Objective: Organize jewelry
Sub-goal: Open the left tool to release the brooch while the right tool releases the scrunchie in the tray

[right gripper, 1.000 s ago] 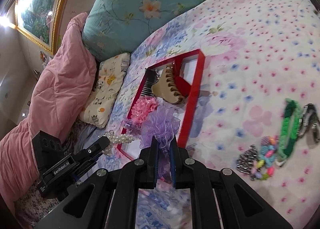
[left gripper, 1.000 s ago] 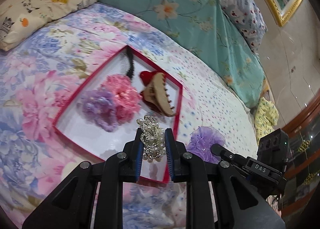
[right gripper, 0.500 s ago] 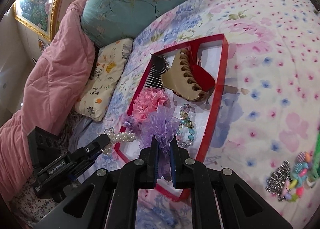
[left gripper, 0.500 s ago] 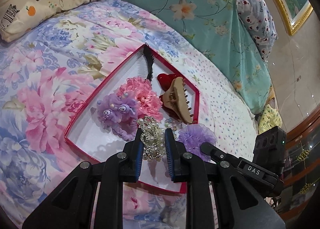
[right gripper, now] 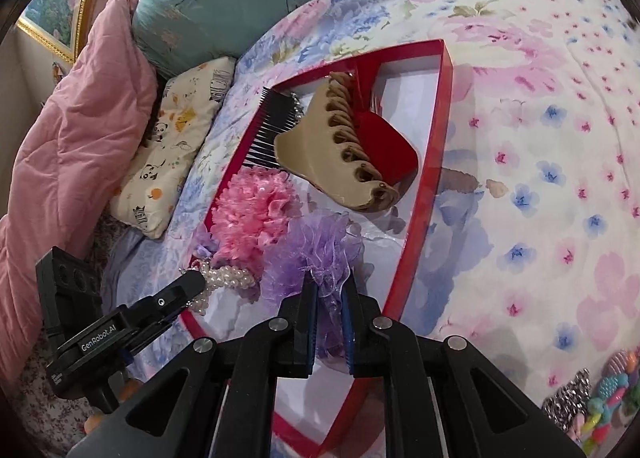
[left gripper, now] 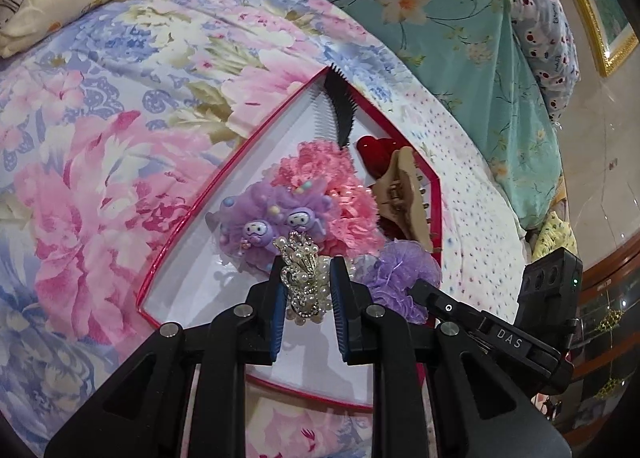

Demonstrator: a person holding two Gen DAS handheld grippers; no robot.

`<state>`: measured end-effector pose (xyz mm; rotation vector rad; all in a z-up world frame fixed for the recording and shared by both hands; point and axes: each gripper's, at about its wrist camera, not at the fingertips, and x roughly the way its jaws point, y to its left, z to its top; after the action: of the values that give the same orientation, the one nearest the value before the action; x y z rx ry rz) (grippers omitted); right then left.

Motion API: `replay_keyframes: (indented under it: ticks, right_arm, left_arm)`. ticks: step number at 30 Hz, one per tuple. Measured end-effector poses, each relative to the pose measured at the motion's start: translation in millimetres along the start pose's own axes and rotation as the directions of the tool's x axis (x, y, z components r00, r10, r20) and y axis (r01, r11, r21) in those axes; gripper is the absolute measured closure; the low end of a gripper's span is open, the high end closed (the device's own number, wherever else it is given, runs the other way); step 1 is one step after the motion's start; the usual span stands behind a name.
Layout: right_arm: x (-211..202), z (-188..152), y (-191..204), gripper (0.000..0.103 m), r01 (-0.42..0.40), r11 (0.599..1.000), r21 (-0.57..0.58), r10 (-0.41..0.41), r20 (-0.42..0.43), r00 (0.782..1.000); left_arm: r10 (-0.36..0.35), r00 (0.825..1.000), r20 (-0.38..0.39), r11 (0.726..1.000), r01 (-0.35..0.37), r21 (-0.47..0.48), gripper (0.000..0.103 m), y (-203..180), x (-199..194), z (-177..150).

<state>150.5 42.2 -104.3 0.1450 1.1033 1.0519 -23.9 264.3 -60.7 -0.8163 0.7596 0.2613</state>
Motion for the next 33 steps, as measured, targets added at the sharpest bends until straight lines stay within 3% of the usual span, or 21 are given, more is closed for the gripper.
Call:
replay_keyframes:
  ticks: [11,14,16,21,33]
  right_arm:
    - [3.5,2.1,5.0,0.087,0.024,1.000,-0.019,-0.024,0.004,1.000]
    - [2.4,2.3,6.1,0.083,0.019,1.000,-0.018,-0.019,0.002,1.000]
    - [0.8,1.6,8.3,0.078,0.019,1.000,-0.024,-0.019,0.003,1.000]
    - [-0.6,1.1,14.5,0.071,0.029,0.999,-0.040,-0.029,0.007,1.000]
    - [-8.7,0.9,20.3,0.070,0.029,0.998,-0.051,-0.028,0.018,0.999]
  left_arm:
    - [0.042,0.999,-0.007,0.999,-0.042,0.026,0.082,-2.5,1.4,-1.4]
    - [0.062,0.998,-0.004,0.998,-0.062,0.033,0.075,-3.6,0.1,-1.8]
    - [0.072,0.997,0.003,0.997,-0.072,0.036,0.063,-4.3,-2.1,-2.1]
    - [0.084,0.996,0.004,0.995,-0.084,0.047,0.063,-5.7,-4.7,-3.8]
    - [0.097,0.995,-0.002,0.994,-0.097,0.055,0.063,-9.3,-3.2,-5.4]
